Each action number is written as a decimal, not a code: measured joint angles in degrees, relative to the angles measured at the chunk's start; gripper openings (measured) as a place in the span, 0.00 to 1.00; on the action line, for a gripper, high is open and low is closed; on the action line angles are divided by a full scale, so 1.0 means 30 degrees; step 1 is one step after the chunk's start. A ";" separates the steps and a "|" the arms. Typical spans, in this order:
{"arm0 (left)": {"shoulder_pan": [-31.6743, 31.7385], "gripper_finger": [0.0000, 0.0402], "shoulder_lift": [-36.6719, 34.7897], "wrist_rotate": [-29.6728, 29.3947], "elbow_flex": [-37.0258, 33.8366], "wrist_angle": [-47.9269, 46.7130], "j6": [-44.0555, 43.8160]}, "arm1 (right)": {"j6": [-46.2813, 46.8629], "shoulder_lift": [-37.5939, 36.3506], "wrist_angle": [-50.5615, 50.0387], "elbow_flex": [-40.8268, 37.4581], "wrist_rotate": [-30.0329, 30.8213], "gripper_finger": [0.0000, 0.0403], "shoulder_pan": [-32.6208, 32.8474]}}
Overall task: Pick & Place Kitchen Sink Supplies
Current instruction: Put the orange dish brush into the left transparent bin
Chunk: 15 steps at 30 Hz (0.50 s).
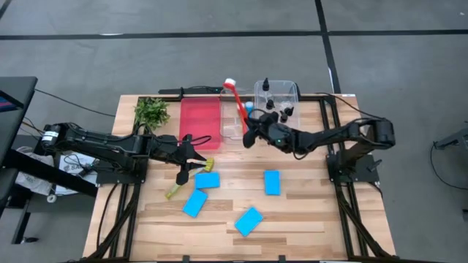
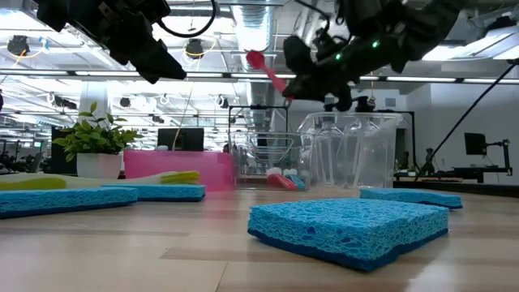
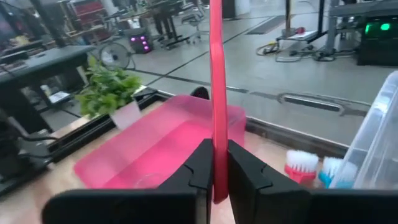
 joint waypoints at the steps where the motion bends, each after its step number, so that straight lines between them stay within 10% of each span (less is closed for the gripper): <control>1: 0.0000 0.26 0.0000 0.0000 0.0007 -0.0007 0.0000 | 0.0011 0.0308 0.0295 0.0000 0.0019 0.06 -0.0117; 15: -0.0007 0.26 0.0000 0.0000 0.0007 -0.0007 0.0000 | 0.0528 0.2043 0.1844 0.0044 0.0556 0.07 -0.0320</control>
